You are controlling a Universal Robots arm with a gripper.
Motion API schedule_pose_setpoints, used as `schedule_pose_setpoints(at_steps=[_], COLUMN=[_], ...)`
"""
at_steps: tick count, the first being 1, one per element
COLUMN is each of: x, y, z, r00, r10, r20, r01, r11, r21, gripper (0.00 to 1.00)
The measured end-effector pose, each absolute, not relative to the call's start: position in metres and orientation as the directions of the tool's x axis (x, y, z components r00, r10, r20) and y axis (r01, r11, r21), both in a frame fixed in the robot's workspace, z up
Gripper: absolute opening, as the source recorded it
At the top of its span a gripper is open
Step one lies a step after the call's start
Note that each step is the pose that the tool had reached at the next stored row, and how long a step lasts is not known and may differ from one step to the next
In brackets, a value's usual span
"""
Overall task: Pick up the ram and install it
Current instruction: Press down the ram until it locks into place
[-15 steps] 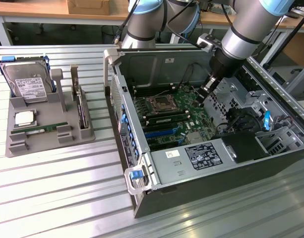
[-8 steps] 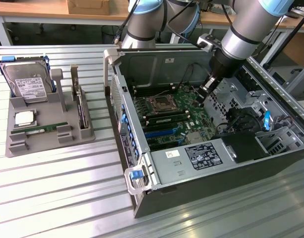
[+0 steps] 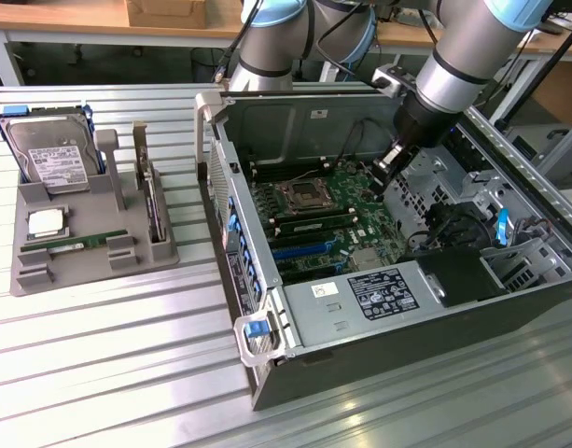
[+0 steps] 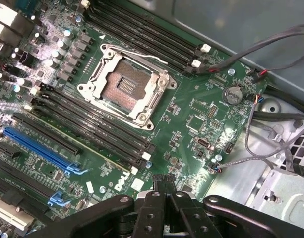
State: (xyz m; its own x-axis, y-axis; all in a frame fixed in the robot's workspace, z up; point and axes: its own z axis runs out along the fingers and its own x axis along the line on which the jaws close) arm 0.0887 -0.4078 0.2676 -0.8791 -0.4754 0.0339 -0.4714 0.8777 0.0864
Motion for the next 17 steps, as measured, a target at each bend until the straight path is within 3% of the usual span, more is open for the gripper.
schedule_pose_setpoints(at_steps=[17], x=[0.0887], y=[-0.4078], z=[0.2662], r00=[-0.939], r10=[-0.342], r20=[0.041], r01=[-0.339], r11=[0.938], r21=[0.071], gripper=[0.11])
